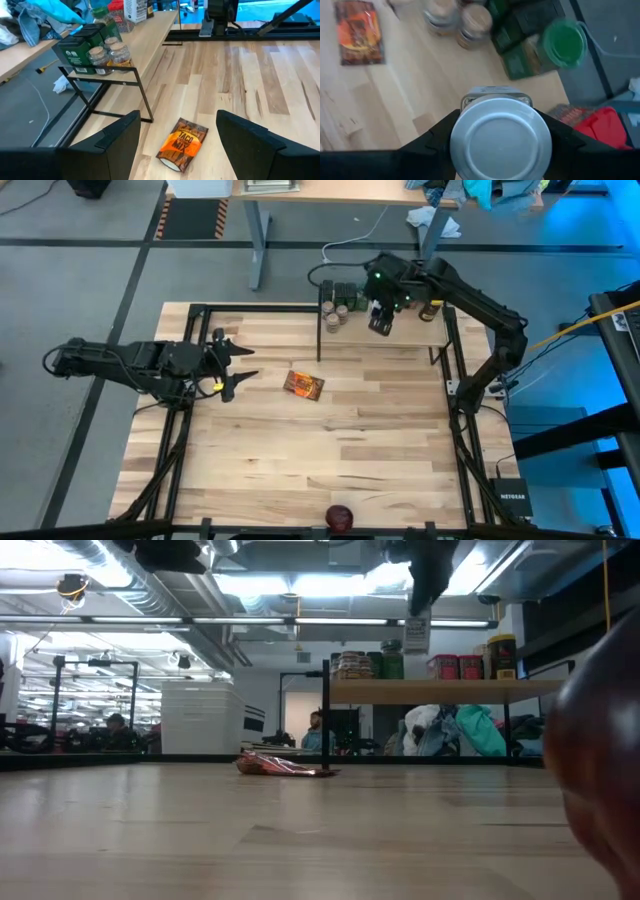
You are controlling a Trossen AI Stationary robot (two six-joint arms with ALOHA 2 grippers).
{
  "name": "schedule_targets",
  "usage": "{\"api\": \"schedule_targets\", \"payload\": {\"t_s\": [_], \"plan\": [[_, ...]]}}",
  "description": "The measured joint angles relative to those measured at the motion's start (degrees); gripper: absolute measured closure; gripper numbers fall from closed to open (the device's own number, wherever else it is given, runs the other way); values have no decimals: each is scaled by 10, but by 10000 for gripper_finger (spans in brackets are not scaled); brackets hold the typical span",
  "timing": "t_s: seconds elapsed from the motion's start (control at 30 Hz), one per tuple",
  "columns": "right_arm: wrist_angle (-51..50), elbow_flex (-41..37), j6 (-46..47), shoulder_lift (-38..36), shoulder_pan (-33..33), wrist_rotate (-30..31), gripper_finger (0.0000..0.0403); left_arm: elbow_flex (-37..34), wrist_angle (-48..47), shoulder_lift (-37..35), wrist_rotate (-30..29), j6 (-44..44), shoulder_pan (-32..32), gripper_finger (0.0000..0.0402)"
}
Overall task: Shelf spices
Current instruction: Put the white seasoning can on the shelf
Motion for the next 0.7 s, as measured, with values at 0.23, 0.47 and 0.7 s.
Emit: {"api": "schedule_targets", "payload": {"t_s": [0.23,0.47,0.7], "plan": [[4,-5,-62,0,-61,-49,198,-27,51,-3,0,9,0,147],[2,-5,-98,1,-93,-55,198,-47,114,-3,0,19,0,147],[3,-5,-116,1,-92,-56,198,-48,100,-3,4,-31,0,147]]}}
